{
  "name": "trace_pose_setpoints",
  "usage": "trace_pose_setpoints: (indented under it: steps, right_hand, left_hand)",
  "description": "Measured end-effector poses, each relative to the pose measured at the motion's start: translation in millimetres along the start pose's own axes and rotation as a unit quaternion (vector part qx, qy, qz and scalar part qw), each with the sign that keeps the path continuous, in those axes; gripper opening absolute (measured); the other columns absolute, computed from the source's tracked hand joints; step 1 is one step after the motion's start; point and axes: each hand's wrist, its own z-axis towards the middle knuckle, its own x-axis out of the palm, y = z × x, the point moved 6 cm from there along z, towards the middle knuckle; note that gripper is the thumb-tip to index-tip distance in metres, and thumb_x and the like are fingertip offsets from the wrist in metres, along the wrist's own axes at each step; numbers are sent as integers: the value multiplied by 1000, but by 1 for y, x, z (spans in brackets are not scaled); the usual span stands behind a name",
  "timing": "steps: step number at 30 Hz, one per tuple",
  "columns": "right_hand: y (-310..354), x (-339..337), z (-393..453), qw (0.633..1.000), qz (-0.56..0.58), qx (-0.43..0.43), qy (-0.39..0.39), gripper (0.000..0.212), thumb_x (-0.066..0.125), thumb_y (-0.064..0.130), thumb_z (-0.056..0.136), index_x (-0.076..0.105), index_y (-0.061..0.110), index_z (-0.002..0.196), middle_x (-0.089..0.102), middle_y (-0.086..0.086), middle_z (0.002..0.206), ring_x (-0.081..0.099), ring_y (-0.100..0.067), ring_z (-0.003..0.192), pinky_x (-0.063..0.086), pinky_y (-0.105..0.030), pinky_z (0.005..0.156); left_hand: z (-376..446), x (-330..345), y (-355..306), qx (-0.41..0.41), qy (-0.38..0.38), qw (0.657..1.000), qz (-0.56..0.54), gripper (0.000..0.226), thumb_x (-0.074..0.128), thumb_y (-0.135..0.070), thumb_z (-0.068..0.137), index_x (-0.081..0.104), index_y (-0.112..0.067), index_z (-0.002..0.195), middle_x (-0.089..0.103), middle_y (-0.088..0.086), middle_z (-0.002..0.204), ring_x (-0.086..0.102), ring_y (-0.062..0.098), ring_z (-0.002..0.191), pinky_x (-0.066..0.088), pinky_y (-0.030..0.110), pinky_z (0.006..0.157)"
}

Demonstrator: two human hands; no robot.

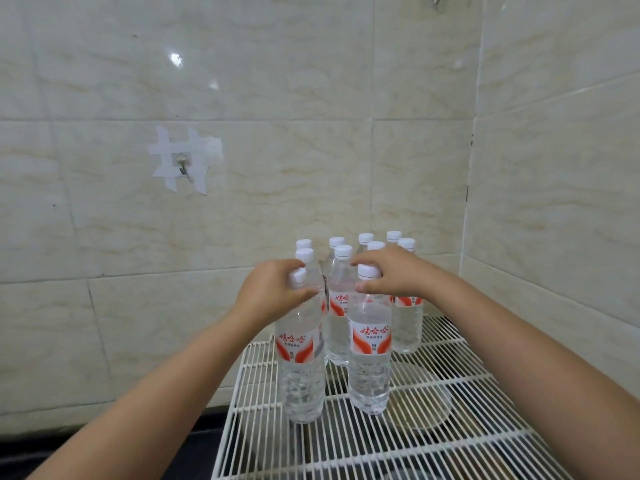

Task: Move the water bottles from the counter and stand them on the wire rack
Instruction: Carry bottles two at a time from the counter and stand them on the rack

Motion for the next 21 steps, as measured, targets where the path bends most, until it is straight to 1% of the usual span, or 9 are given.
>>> trace_pose_setpoints:
  steps: [3,5,6,7,9,11,15,18,21]
  right_hand:
    - [-3,-3,-1,999,32,20,-36,49,65,30,79,50,17,124,59,-4,118,55,-20,99,37,-24,74]
    - [-2,-2,-1,998,37,17,-48,34,66,29,78,58,14,108,62,1,93,53,-16,83,37,-24,63]
    - [-2,-2,-2,998,40,14,-55,27,66,28,78,60,14,101,58,5,81,51,-15,77,35,-23,58]
    - [-1,-2,-2,997,46,13,-62,25,66,27,78,61,14,99,55,6,76,50,-14,75,34,-23,57]
    - [0,-3,-1,995,55,9,-79,24,66,27,79,62,12,97,55,3,77,50,-13,75,34,-24,60]
    - [3,-3,0,994,52,5,-94,24,66,27,79,63,10,96,56,2,77,48,-11,71,31,-24,57]
    - [2,2,6,991,73,5,-112,28,65,26,79,63,11,103,58,-4,85,48,-14,76,30,-16,54]
    - [1,5,11,990,78,-9,-116,31,65,26,79,61,13,107,63,-6,88,50,-15,77,35,-25,63]
    - [1,10,19,990,79,-25,-110,28,65,24,80,62,10,104,65,-9,91,53,-17,78,38,-28,67]
  left_hand:
    - [1,-2,2,8,72,997,-31,47,63,-25,82,52,-15,126,64,5,113,58,19,101,41,25,79]
    - [4,-2,2,23,113,990,-82,38,61,-15,83,55,-11,121,61,2,105,54,13,96,39,22,80]
    - [4,-2,2,28,120,988,-97,37,61,-12,83,56,-9,120,60,1,103,54,12,95,40,22,81]
    - [4,-2,2,31,114,987,-107,38,62,-11,83,55,-8,120,61,1,105,55,12,95,40,21,81]
    - [6,-2,4,28,76,990,-113,41,63,-11,83,54,-6,122,62,7,112,57,15,99,40,21,82]
    - [6,0,1,27,41,992,-112,43,62,-12,84,52,-4,124,61,11,119,57,20,105,40,22,85]
    - [7,11,-7,53,21,993,-103,39,59,-12,85,53,-5,123,60,15,122,56,27,110,42,29,90]
    - [11,17,-10,68,19,995,-76,39,59,-16,86,52,-6,123,60,15,123,55,28,112,41,29,90]
    - [17,20,-7,66,8,996,-64,41,58,-17,86,50,-6,126,58,14,127,53,28,115,39,29,92]
